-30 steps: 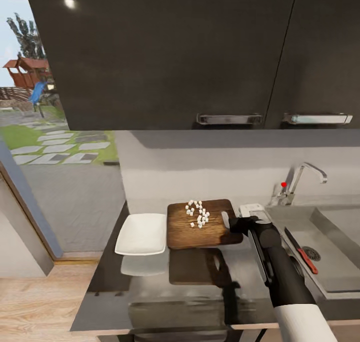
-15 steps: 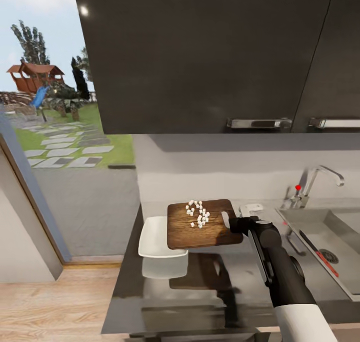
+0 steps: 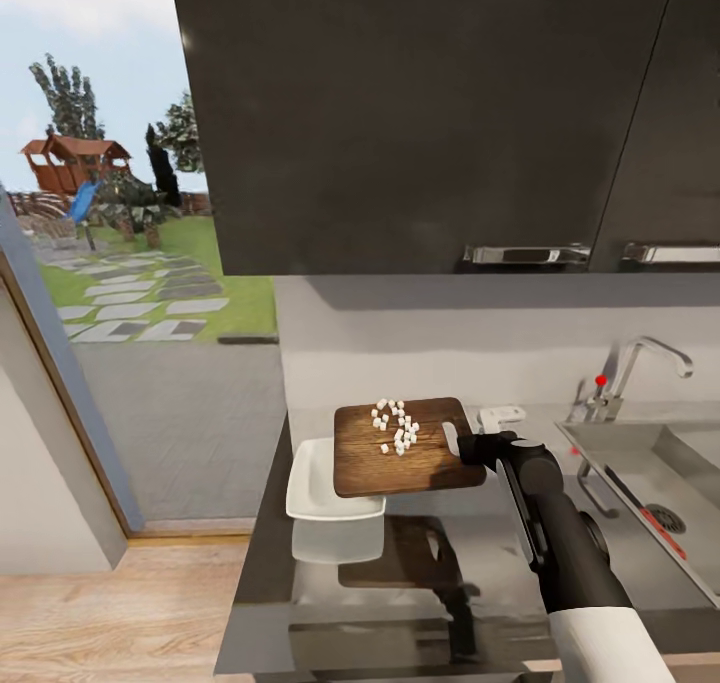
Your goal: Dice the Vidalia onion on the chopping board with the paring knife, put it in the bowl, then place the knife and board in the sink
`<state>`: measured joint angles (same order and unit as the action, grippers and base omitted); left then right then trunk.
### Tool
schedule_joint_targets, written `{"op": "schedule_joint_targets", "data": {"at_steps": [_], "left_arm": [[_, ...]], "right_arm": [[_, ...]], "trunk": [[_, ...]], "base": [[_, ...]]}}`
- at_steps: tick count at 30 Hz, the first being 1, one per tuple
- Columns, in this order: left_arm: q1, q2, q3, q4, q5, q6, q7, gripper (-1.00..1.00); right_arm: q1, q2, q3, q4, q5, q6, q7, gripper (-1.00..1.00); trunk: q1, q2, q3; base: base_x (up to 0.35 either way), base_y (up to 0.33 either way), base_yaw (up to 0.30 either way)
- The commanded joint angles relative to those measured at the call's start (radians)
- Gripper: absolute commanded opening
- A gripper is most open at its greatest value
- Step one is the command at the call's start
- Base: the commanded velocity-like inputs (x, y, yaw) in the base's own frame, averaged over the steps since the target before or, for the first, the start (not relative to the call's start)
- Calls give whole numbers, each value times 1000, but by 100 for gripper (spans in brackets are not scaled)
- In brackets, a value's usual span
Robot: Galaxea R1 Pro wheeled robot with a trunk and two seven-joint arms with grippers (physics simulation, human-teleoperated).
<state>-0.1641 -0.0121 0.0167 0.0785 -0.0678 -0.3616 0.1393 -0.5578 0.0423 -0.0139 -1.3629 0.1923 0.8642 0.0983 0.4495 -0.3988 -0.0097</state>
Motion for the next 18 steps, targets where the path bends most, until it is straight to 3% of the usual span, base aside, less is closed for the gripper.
{"op": "schedule_joint_targets", "data": {"at_steps": [1, 18], "left_arm": [[-2, 0, 2, 4, -7, -7, 6, 100], [-2, 0, 2, 4, -7, -7, 6, 100]], "right_arm": [[-1, 1, -1, -1, 10, 4, 10, -100], [-1, 1, -1, -1, 10, 4, 9, -100]], "trunk": [[1, -1, 1], [1, -1, 4]], "base": [[0, 0, 0], [6, 2, 0]]}}
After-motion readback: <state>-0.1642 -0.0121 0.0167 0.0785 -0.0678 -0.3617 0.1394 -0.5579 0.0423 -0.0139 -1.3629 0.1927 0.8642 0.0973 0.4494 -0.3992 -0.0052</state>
